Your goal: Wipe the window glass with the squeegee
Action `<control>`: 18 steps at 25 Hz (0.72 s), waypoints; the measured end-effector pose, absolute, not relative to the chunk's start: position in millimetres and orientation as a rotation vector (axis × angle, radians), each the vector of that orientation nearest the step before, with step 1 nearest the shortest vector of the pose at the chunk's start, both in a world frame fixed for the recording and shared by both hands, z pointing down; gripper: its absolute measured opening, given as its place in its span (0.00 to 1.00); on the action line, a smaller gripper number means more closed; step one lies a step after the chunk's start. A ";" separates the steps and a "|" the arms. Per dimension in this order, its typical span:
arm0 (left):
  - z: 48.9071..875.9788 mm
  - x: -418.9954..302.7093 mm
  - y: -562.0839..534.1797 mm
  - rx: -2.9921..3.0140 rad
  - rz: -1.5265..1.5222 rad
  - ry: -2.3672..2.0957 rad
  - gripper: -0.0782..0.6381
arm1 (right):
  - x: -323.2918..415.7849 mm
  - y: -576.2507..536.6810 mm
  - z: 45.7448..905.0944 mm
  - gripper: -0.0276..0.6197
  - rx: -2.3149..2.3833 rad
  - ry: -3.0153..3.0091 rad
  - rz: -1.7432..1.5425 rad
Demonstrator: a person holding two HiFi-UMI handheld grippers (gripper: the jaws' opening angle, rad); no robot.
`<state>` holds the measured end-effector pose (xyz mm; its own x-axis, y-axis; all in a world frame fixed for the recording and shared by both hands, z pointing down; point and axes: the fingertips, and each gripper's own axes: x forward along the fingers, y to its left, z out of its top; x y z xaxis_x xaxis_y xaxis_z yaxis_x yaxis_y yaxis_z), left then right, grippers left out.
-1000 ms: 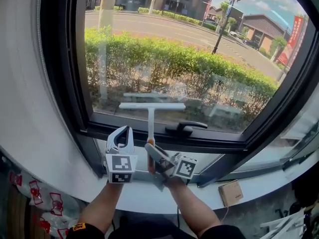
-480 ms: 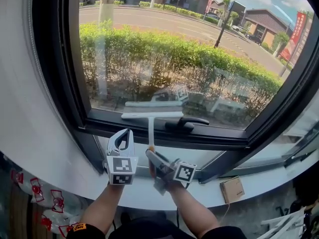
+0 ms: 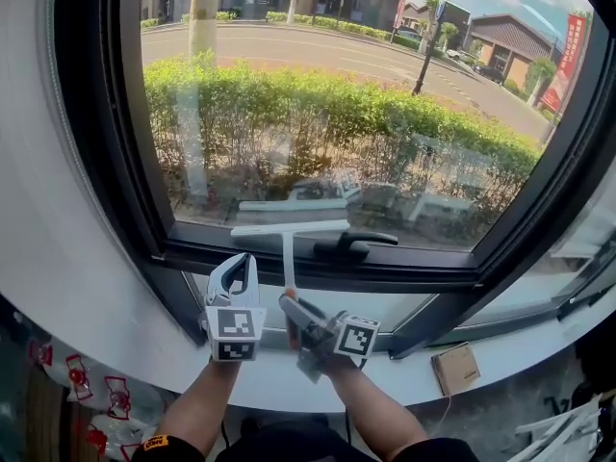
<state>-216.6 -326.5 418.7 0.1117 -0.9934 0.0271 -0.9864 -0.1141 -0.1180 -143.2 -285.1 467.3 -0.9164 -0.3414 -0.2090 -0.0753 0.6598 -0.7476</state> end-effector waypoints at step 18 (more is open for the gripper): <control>283.8 -130.8 -341.1 -2.131 0.032 1.811 0.13 | -54.9 -308.0 284.5 0.12 -0.172 2.575 -0.615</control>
